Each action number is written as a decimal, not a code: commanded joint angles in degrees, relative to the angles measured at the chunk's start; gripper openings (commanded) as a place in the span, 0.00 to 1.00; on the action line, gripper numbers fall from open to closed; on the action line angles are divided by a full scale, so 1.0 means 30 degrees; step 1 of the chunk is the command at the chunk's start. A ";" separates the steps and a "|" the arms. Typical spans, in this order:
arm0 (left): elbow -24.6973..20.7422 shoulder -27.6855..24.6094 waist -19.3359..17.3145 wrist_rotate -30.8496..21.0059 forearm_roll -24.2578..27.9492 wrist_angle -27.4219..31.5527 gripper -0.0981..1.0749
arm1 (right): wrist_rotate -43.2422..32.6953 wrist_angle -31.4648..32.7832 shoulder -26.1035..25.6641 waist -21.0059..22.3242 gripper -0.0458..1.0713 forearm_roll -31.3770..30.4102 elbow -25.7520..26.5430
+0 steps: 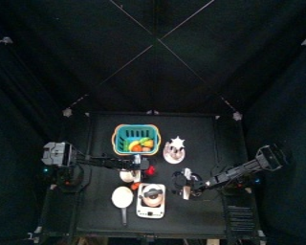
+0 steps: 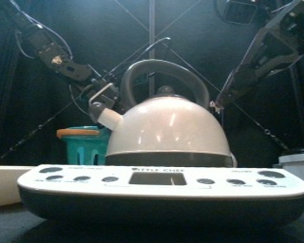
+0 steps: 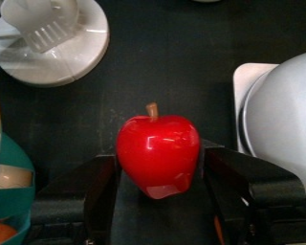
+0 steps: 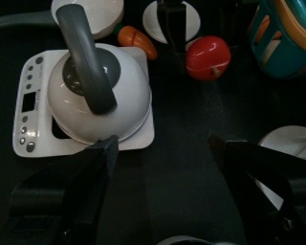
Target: Grab apple and place onto small plate
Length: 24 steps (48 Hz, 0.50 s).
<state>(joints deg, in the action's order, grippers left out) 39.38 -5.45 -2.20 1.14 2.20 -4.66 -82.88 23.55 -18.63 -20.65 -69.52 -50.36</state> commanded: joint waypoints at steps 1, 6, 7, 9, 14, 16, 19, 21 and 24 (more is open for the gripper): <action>-0.0264 0.0820 0.0176 -0.0029 0.0029 0.0029 0.69 | 0.0029 -0.0029 -0.0205 0.0000 0.97 -0.0029 0.0117; -0.0264 0.1318 0.0352 0.0029 0.0088 -0.0088 0.69 | 0.0029 -0.0029 -0.0205 0.0029 0.97 -0.0029 0.0088; -0.0264 0.1436 0.0322 0.0029 0.0117 -0.0117 0.69 | 0.0000 -0.0029 -0.0205 0.0029 0.97 -0.0029 0.0088; -0.0205 0.1670 0.0322 0.0029 0.0293 -0.0146 0.69 | 0.0029 -0.0029 -0.0205 0.0029 0.97 -0.0029 0.0088; 0.0059 0.2314 0.0264 -0.0029 0.0469 -0.0234 0.69 | 0.0000 -0.0029 -0.0176 0.0000 0.97 -0.0029 0.0088; 0.0176 0.2490 0.0264 -0.0029 0.0469 -0.0293 0.69 | 0.0000 -0.0029 -0.0176 0.0000 0.97 -0.0029 0.0088; 0.0439 0.2900 0.0322 -0.0029 0.0498 -0.0264 0.69 | 0.0000 -0.0029 -0.0146 0.0000 0.97 0.0000 0.0088; 0.0674 0.3164 0.0352 -0.0029 0.0527 -0.0264 0.69 | 0.0000 -0.0029 -0.0146 0.0000 0.97 0.0000 0.0088; 0.0967 0.3633 0.0322 -0.0029 0.0469 -0.0322 0.69 | 0.0000 -0.0029 -0.0117 0.0000 0.97 0.0000 0.0088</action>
<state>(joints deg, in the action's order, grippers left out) 42.19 2.81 -1.23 1.14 3.52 -5.01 -82.88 23.55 -18.46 -20.65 -69.43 -50.54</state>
